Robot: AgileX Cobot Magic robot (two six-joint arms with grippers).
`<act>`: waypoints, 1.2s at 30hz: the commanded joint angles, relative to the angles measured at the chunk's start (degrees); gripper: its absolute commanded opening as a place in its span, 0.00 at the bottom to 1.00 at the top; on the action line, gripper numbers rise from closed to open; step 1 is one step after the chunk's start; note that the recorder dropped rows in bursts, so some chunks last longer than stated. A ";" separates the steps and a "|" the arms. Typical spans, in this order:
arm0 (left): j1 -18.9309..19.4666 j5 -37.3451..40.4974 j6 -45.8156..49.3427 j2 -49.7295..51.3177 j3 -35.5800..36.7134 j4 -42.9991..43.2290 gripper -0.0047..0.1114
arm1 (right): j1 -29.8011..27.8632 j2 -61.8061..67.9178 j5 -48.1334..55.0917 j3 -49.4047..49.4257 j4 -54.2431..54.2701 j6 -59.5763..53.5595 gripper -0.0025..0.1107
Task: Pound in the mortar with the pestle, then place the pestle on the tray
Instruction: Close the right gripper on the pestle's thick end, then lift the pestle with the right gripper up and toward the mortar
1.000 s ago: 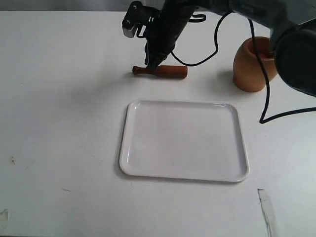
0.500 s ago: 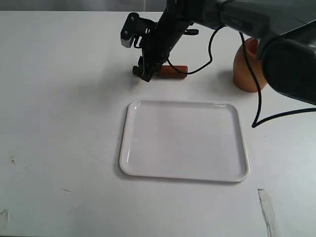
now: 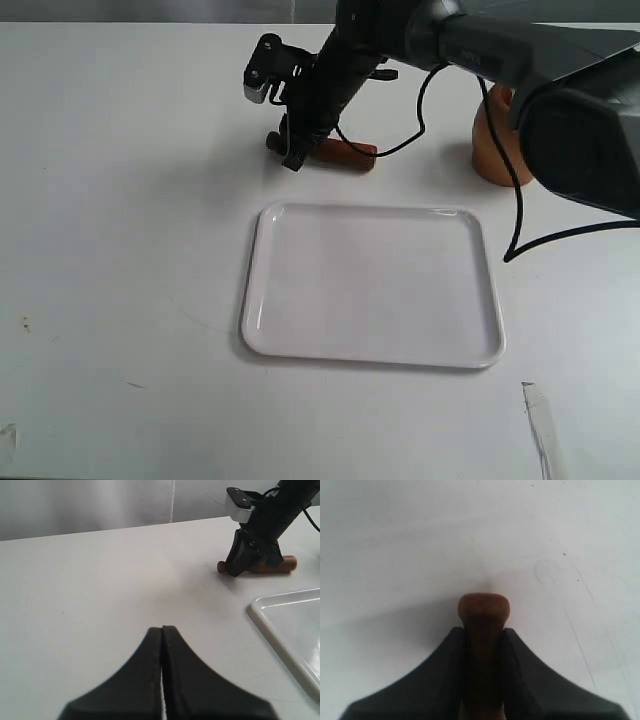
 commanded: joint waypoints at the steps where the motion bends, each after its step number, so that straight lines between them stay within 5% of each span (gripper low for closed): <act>1: -0.44 -0.17 -0.47 -0.07 0.03 -0.42 0.04 | 0.10 0.96 1.36 0.27 -1.28 -0.40 0.02; 23: -0.44 -0.17 -0.47 -0.07 0.03 -0.42 0.04 | -0.02 -20.57 -5.94 3.25 0.06 14.87 0.02; 29: -0.44 -0.17 -0.47 -0.07 0.03 -0.42 0.04 | -0.02 -32.88 -19.74 19.10 -3.27 19.50 0.02; 36: -0.44 -0.17 -0.47 -0.07 0.03 -0.42 0.04 | -0.02 -52.46 -49.86 46.53 -3.03 19.63 0.02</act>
